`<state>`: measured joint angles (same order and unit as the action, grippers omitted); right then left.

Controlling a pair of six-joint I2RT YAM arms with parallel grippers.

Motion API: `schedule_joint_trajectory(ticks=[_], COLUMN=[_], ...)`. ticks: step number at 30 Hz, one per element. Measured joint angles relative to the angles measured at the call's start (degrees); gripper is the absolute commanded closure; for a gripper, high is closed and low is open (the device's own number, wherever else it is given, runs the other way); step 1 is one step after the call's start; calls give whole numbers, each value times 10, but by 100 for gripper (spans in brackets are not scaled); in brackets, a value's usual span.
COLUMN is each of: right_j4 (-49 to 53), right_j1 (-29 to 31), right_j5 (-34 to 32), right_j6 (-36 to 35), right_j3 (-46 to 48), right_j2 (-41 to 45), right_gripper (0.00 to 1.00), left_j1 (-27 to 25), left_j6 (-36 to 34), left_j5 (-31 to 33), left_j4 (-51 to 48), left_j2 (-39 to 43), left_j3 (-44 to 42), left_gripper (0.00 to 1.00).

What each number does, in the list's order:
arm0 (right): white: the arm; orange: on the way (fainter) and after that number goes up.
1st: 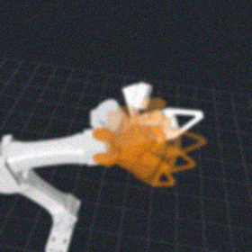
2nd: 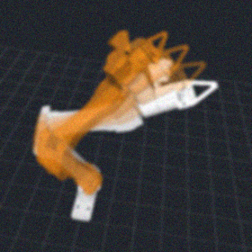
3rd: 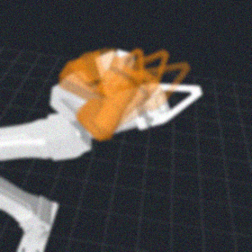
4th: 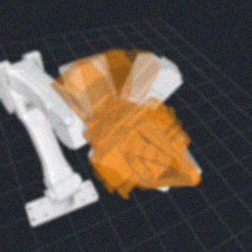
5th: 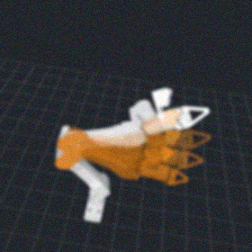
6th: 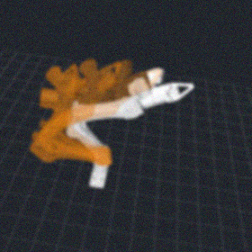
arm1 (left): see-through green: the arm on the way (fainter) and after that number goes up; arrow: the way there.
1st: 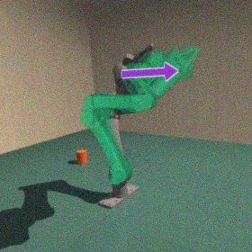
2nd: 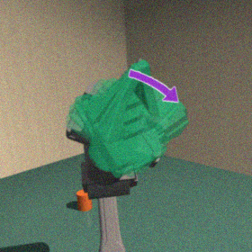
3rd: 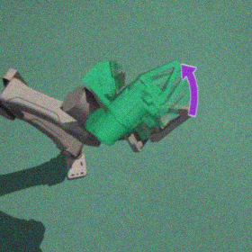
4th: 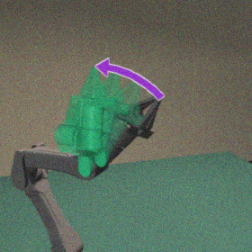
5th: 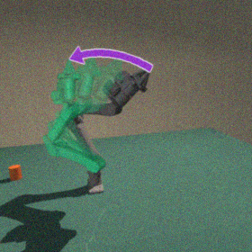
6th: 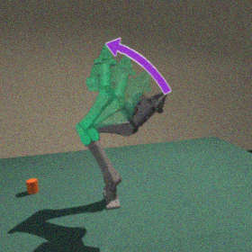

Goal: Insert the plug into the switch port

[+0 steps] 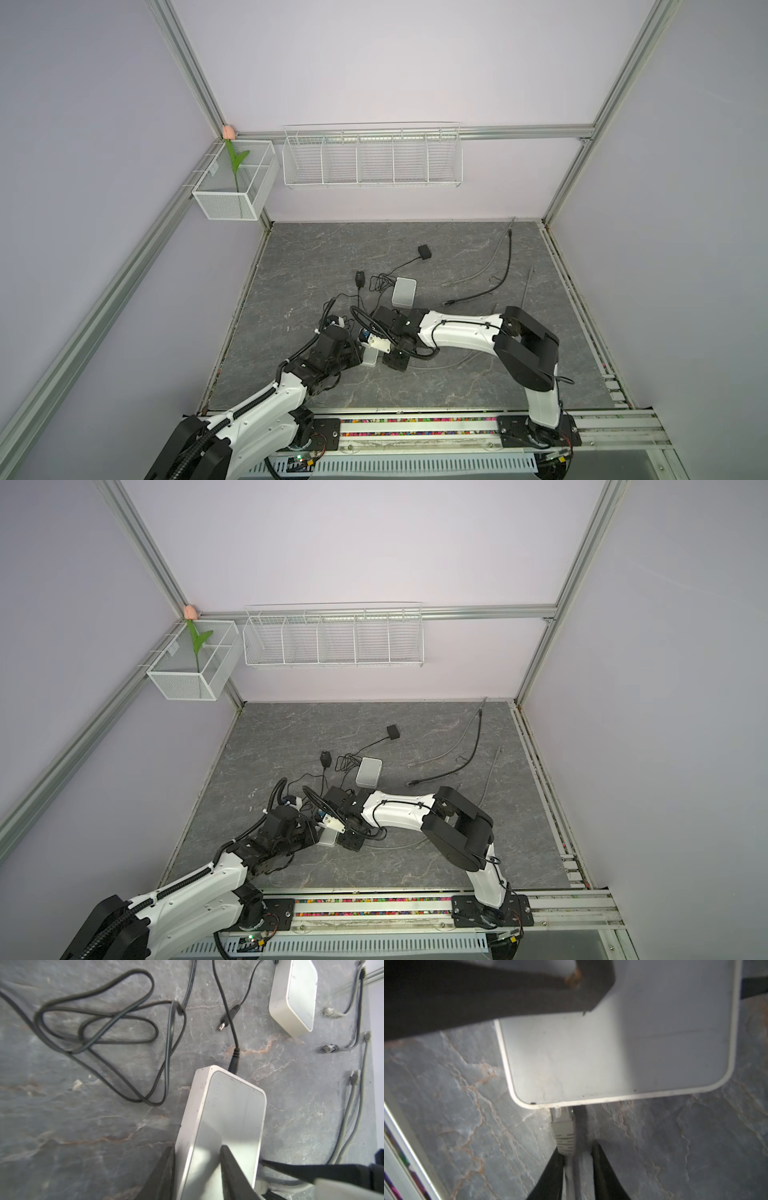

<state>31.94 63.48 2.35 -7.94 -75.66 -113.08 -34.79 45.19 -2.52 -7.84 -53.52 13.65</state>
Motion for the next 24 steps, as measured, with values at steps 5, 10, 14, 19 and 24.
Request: schedule_joint_trajectory(ticks=[5, 10, 14, 19, 24], right_j4=[-48, -74, -88, -109, -108], right_j1=[-1, -16, -56, -124, -183], right_j5=[-11, -33, -49, -63, -73], right_j6=[13, 39, 73, 135, 198], right_j3=[40, 105, 150, 208, 249], right_j2=[26, 110, 206, 323, 459], right_gripper=[63, 58, 56, 49, 29], left_j1=[9, 34, 36, 6, -128], left_j6=[-3, -9, -21, -47, -65], left_j5=[-5, -5, -5, 2, 40], left_j4=[-55, -98, -127, -148, -135], left_j2=[12, 68, 88, 59, -31], left_j3=[23, 47, 87, 152, 234], left_gripper=[56, 45, 43, 42, 43])
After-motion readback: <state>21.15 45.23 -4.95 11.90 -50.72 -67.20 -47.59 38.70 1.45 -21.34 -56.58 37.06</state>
